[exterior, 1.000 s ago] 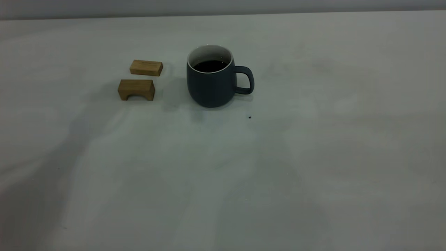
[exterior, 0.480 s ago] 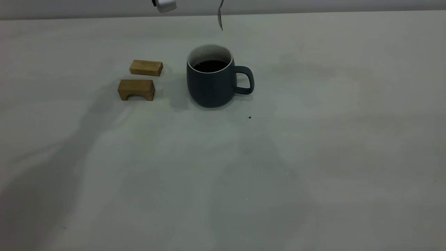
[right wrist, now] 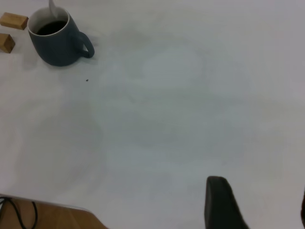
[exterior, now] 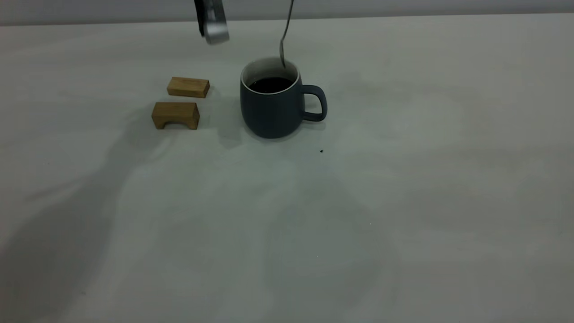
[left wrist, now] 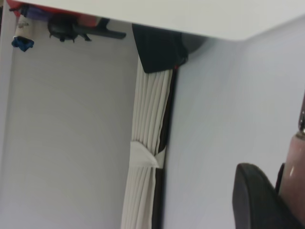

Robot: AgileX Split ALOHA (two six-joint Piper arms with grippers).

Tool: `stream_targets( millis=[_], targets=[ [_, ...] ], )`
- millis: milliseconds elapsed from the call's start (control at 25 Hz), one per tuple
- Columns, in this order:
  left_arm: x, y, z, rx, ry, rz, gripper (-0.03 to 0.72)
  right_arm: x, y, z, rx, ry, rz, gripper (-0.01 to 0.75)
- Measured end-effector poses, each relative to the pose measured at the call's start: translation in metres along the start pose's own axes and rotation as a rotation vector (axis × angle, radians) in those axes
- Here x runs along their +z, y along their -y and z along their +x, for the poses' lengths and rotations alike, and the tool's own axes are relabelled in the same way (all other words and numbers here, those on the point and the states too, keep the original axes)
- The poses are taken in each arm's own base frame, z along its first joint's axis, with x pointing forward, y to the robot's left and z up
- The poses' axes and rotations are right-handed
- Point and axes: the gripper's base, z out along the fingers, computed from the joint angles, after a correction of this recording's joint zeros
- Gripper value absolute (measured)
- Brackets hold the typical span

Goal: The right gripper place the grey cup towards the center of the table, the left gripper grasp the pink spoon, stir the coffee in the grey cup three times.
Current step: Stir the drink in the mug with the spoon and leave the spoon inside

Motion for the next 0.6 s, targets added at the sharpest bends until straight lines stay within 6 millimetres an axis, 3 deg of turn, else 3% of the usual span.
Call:
stream_targets(
  millis=[400,600],
  targets=[
    [0.017,0.003,-0.054,-0.102,0.054,-0.022,0.131,0.0,0.0,0.0,0.0,0.0,0.0,0.438],
    [0.004,0.014,-0.063,-0.115,0.065,0.012,0.131,0.0,0.0,0.0,0.0,0.0,0.0,0.438]
  ],
)
